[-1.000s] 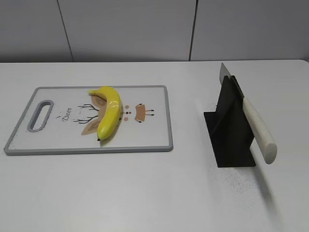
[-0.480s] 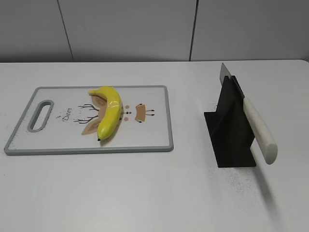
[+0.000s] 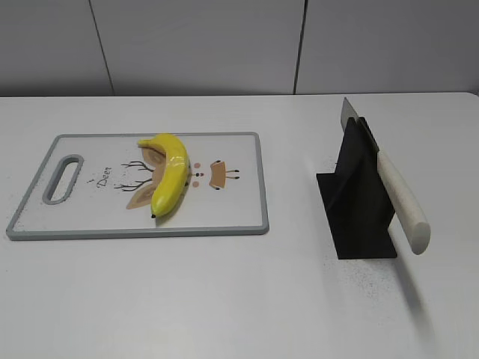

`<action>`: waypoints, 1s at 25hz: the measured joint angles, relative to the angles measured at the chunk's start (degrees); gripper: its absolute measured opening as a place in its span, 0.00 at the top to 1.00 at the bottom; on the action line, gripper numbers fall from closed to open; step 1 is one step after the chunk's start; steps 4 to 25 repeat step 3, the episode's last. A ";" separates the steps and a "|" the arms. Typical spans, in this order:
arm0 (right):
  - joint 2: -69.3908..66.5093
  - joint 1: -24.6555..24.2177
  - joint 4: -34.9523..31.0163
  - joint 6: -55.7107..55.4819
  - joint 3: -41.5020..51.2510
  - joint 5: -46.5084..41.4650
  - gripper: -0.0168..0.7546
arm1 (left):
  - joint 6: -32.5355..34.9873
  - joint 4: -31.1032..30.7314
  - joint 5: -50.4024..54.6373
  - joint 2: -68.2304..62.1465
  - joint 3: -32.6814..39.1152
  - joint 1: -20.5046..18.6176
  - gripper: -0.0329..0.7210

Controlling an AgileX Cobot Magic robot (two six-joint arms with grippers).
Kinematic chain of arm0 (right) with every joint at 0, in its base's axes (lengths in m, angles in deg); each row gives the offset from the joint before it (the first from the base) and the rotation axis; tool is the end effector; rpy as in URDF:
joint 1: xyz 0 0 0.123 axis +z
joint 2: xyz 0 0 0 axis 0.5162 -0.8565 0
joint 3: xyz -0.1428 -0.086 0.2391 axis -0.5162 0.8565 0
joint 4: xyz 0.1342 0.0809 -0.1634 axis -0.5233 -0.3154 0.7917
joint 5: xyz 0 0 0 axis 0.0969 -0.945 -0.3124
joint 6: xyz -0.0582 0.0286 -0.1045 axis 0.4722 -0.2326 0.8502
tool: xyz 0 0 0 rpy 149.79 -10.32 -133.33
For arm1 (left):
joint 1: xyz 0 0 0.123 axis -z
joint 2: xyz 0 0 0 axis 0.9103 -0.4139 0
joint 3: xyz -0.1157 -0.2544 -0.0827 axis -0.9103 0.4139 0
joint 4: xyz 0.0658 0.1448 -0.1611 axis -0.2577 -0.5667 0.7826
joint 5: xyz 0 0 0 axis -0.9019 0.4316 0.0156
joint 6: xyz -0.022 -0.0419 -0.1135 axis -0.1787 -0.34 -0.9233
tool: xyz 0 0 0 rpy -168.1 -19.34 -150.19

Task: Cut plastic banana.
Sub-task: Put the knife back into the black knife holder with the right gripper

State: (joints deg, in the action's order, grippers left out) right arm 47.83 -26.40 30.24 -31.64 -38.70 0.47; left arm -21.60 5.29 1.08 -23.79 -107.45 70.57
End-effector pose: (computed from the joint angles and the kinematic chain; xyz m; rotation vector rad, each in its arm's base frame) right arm -0.0056 0.0006 0.2536 -0.1188 2.0105 0.0397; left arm -0.0057 -0.0068 0.2390 0.2975 2.0709 -0.0164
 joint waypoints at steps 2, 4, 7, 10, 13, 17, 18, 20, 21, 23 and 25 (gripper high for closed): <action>0.00 0.00 0.00 0.00 0.00 0.00 0.21 | 0.00 0.00 0.00 0.00 0.00 0.00 0.18; 0.00 0.00 0.00 0.00 0.00 0.00 0.21 | 0.00 0.00 0.00 0.00 0.00 0.00 0.18; 0.00 0.00 0.00 0.00 0.00 0.00 0.21 | 0.00 0.00 0.00 0.00 0.00 0.00 0.18; 0.00 0.00 0.00 0.00 0.00 0.00 0.21 | 0.00 0.00 0.00 0.00 0.00 0.00 0.18; 0.00 0.00 0.00 0.00 0.00 0.00 0.21 | 0.00 0.00 0.00 0.00 0.00 0.00 0.18; 0.00 0.00 0.00 0.00 0.00 0.00 0.21 | 0.00 0.00 0.00 0.00 0.00 0.00 0.18; 0.00 0.00 0.00 0.00 0.00 0.00 0.21 | 0.00 0.00 0.00 0.00 0.00 0.00 0.18; 0.00 0.00 0.00 0.00 0.00 0.00 0.21 | 0.00 0.00 0.00 0.00 0.00 0.00 0.18; 0.00 0.00 0.00 0.00 0.00 0.00 0.21 | 0.00 0.00 0.00 0.00 0.00 0.00 0.18; 0.00 0.00 0.00 0.00 0.00 0.00 0.21 | 0.00 0.00 0.00 0.00 0.00 0.00 0.18; 0.00 0.00 0.00 0.00 0.00 0.00 0.21 | 0.00 0.00 0.00 0.00 0.00 0.00 0.18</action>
